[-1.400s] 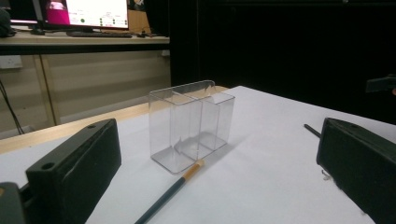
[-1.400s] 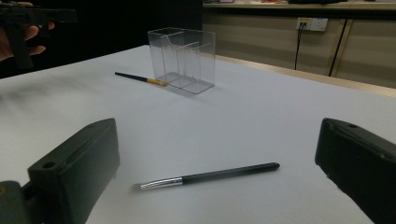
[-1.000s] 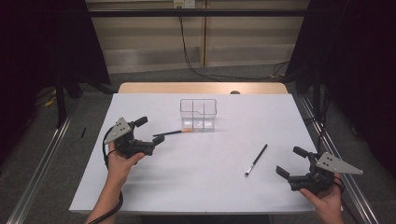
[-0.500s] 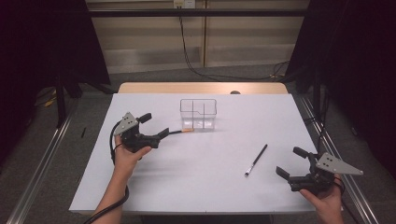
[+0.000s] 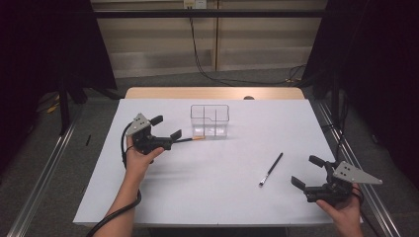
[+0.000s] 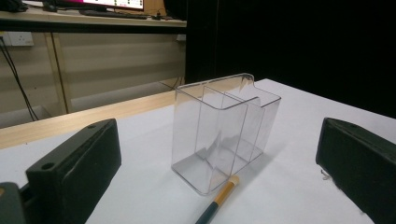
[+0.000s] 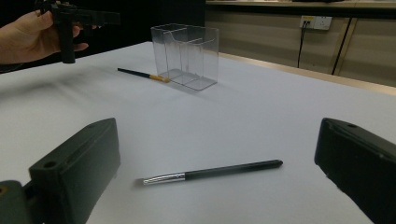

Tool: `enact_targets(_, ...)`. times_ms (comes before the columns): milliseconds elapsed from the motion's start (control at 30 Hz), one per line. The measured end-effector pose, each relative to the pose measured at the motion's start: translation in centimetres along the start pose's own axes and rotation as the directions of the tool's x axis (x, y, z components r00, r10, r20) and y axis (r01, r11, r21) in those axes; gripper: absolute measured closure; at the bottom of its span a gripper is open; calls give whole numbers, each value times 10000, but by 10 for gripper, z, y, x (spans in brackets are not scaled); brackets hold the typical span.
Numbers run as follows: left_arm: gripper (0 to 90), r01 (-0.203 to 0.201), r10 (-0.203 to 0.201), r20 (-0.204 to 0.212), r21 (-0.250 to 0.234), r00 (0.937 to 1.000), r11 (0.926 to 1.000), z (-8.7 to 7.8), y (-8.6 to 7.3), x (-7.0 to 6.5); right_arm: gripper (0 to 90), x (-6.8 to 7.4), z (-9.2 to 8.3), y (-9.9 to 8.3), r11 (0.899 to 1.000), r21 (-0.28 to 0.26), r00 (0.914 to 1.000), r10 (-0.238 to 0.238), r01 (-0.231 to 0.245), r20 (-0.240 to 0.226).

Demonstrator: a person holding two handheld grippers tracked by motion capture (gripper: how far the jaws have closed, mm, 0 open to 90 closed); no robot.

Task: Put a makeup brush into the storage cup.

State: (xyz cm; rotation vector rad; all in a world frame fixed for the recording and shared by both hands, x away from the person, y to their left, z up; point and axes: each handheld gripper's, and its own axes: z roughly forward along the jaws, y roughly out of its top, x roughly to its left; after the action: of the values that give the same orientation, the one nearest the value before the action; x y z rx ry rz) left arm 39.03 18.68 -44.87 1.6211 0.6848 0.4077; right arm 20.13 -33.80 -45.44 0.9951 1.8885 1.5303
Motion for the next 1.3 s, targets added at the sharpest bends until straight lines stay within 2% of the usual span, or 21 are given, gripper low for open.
enact_targets(233, 0, -123, 121, 38, 422, 9999, 9990, 15, 2, 0, 0, -1, -1, 0, 10000, -7, 10000, 26, -26, 17)
enact_targets(433, 0, -114, 115, -19, 479, 9999, 9988, 22, 2, 2, 0, 0, -1, 0, 10000, -4, 10000, -35, 35, 4)
enact_targets(667, 0, 134, -125, -218, 439, 9997, 9989, 29, -1, 11, 0, 0, 0, 0, 10000, 22, 10000, -19, 19, -26)
enact_targets(967, 0, 58, -42, -271, 591, 9996, 9982, 36, -3, 12, 0, 0, 0, -1, 10000, 49, 10000, 28, -28, -42)
enact_targets(1167, 0, -182, 208, -247, 1003, 9995, 9948, 42, 1, 9, 0, 0, 0, -1, 10000, 65, 10000, -2, 2, -59)
enact_targets(1300, 0, -317, 358, -243, 1514, 9991, 9880, 46, 6, 9, 0, -1, -1, -1, 10000, 59, 10000, 34, -34, -60)
